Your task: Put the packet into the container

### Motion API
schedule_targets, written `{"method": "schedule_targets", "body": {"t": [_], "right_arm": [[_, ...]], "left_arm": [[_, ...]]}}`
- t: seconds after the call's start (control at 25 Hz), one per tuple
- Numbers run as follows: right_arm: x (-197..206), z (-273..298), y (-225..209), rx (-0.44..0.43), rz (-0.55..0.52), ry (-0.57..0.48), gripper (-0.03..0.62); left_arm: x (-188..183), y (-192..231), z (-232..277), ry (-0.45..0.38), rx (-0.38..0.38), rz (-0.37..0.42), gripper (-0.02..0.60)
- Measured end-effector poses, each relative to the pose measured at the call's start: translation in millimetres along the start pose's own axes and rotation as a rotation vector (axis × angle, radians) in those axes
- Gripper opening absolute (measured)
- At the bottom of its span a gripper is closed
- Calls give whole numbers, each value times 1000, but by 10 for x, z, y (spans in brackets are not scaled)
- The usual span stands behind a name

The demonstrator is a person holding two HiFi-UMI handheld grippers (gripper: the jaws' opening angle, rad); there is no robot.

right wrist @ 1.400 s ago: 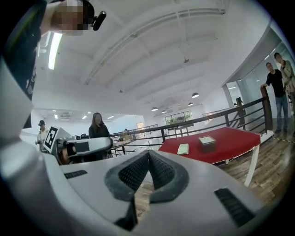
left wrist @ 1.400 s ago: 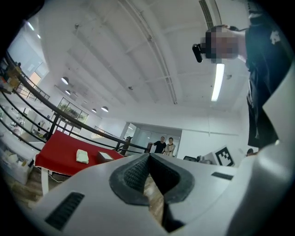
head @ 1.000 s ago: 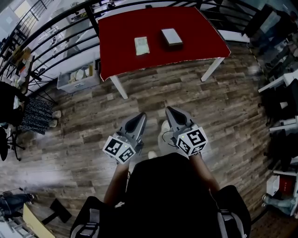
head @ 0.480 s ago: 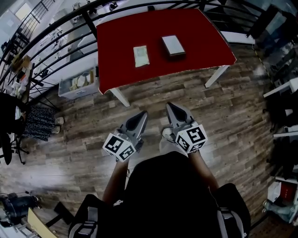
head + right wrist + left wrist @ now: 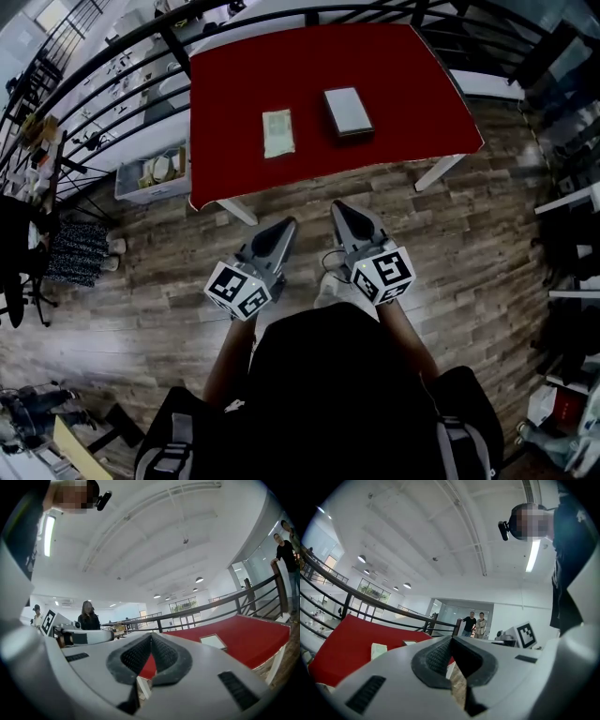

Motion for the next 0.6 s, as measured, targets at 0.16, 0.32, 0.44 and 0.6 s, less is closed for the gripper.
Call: {"method": "schedule_targets", "body": {"t": [0.16, 0.32, 0.44, 0.6], "right_arm": [[42, 159, -380, -1, 20, -1, 20], [139, 318, -645, -6, 52, 11, 20], [189, 435, -700, -21, 79, 13, 20], [282, 606, -800, -29, 93, 25, 20]], "left_arm": [[-34, 93, 387, 30, -4, 14, 7], [-41, 192, 608, 34, -38, 9, 6], [-66, 275, 643, 58, -72, 3, 8], [-69, 460, 715, 47, -116, 12, 8]]}}
Point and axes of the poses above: the fingertips, and each gripper's own axes: z forward along the fingers, y to its left, x out of its underside, the point moved 10 cm from there along -z, backward along the fingers, and after that the axes turned 7 degrees about -z, right-handed, at the moved point
